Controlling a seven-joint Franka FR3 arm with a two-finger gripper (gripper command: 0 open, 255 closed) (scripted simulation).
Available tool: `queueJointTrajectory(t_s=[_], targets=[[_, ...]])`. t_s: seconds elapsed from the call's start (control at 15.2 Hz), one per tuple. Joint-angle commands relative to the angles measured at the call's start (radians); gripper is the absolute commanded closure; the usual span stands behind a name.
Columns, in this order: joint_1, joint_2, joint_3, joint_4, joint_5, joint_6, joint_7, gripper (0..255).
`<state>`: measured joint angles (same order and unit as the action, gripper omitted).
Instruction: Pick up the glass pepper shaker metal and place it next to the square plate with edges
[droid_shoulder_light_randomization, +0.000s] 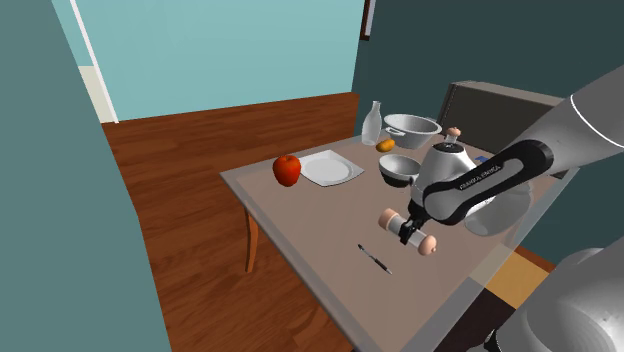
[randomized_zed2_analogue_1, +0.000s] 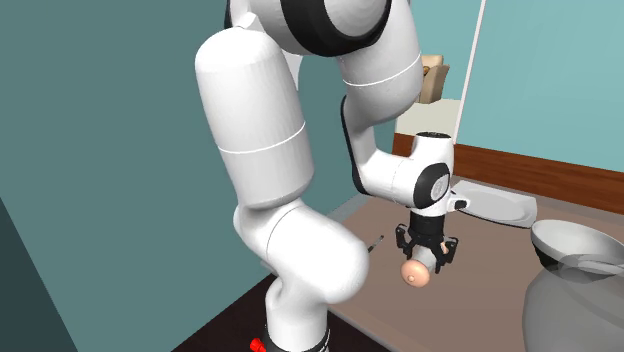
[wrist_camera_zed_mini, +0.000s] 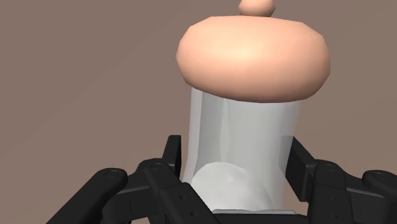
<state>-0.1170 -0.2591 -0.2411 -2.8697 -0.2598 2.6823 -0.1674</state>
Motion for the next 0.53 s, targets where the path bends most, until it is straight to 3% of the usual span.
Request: queueJointTrajectory(t_s=[0.0,0.46], targets=[[0.001,-0.032,0.002,0.005,0.003,-0.037,-0.002,255],[0.003,-0.145,0.011,0.031,0.015,-0.176,-0.012,255]])
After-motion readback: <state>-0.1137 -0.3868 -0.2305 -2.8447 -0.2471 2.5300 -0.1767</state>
